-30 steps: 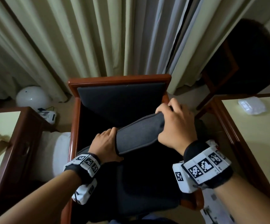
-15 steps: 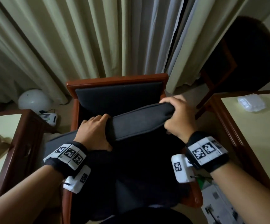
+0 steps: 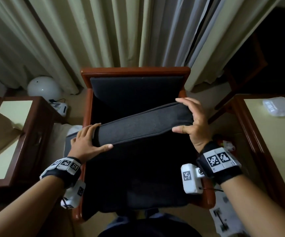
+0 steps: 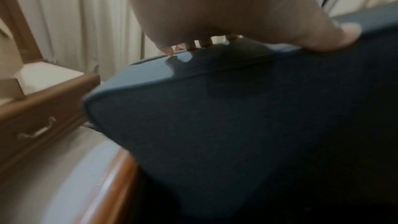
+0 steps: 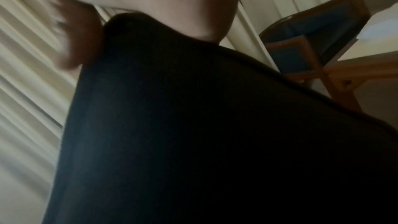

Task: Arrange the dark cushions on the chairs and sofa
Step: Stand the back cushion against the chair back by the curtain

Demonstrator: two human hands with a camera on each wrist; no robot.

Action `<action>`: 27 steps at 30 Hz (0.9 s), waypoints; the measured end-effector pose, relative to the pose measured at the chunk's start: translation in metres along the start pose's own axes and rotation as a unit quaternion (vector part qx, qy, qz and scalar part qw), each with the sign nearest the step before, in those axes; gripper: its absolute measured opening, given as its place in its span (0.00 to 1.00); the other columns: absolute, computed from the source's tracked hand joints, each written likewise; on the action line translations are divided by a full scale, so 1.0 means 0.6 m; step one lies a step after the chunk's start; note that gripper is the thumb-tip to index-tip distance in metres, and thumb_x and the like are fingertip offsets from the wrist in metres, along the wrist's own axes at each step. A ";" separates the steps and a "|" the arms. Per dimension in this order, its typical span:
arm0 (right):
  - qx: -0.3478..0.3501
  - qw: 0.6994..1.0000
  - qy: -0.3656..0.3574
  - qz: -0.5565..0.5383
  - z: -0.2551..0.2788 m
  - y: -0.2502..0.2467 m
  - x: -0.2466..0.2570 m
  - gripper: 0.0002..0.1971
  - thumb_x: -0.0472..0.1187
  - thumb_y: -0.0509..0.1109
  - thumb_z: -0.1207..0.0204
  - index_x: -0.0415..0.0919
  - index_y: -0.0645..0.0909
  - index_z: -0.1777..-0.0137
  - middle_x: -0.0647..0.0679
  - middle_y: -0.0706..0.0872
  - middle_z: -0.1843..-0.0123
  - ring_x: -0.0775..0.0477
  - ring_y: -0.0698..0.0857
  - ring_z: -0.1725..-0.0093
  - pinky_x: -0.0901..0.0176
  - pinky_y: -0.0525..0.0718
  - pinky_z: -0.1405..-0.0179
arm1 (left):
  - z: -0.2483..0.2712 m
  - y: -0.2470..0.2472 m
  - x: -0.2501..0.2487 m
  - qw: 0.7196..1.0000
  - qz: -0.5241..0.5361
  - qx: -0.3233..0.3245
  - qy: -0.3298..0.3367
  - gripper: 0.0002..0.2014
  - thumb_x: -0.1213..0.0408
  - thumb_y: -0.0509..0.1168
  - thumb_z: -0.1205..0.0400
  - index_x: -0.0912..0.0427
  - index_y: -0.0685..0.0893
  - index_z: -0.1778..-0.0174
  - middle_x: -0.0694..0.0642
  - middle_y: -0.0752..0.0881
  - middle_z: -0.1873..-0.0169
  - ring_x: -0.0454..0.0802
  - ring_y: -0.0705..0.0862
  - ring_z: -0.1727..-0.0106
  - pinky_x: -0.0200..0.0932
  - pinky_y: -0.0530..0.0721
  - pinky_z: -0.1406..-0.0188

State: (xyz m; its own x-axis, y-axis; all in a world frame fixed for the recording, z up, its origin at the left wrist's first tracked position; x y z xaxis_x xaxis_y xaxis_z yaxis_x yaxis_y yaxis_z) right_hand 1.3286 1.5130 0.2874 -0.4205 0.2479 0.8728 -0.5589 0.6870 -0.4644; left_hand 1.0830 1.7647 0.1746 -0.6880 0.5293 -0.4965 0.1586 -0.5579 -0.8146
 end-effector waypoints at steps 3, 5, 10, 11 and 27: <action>-0.058 0.993 0.063 -0.080 0.023 0.007 -0.003 0.27 0.54 0.70 0.28 0.51 0.76 0.29 0.51 0.75 0.27 0.61 0.72 0.28 0.74 0.66 0.31 | -0.007 0.007 0.047 0.999 0.026 -0.010 -0.039 0.45 0.20 0.52 0.36 0.37 0.67 0.23 0.50 0.67 0.20 0.55 0.61 0.18 0.66 0.59 0.22; -0.110 0.978 0.140 -0.111 0.031 0.017 -0.009 0.23 0.48 0.72 0.23 0.54 0.75 0.29 0.52 0.75 0.25 0.57 0.73 0.28 0.72 0.70 0.34 | -0.017 0.012 0.080 0.993 0.069 -0.024 -0.089 0.38 0.21 0.47 0.27 0.37 0.71 0.25 0.50 0.69 0.21 0.55 0.61 0.18 0.67 0.58 0.22; -0.180 0.964 0.166 -0.105 0.036 0.026 -0.015 0.23 0.46 0.75 0.28 0.48 0.78 0.32 0.50 0.84 0.35 0.52 0.82 0.37 0.65 0.79 0.42 | -0.022 0.010 0.122 0.966 0.168 -0.054 -0.190 0.45 0.21 0.54 0.37 0.43 0.75 0.27 0.57 0.69 0.22 0.62 0.68 0.21 0.61 0.64 0.20; -0.186 0.964 0.162 -0.103 0.035 0.026 -0.014 0.23 0.47 0.74 0.30 0.48 0.79 0.34 0.50 0.84 0.37 0.53 0.82 0.39 0.64 0.79 0.43 | -0.022 0.013 0.129 0.953 0.211 -0.062 -0.207 0.48 0.21 0.58 0.39 0.45 0.74 0.26 0.59 0.71 0.23 0.62 0.71 0.23 0.58 0.68 0.21; -0.226 0.956 0.139 -0.128 -0.121 -0.012 -0.035 0.11 0.47 0.75 0.43 0.50 0.81 0.60 0.50 0.84 0.61 0.51 0.82 0.60 0.63 0.79 0.59 | -0.020 -0.079 0.053 0.905 0.263 -0.140 -0.305 0.43 0.24 0.70 0.39 0.45 0.77 0.33 0.63 0.82 0.33 0.65 0.80 0.34 0.57 0.78 0.31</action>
State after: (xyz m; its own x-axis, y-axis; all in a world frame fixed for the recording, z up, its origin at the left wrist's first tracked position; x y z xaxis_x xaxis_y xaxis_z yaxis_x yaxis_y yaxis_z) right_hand 1.3936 1.5522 0.2833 -0.0696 0.1622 0.9843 -0.2254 0.9586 -0.1739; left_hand 1.0619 1.8155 0.1936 -0.7136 -0.2611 -0.6500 0.6927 -0.4010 -0.5995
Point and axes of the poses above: each hand's wrist, its own z-axis away from the middle knuckle, its own y-axis out of the palm, x = y × z, the point moved 2 cm from there along -z, towards the middle knuckle
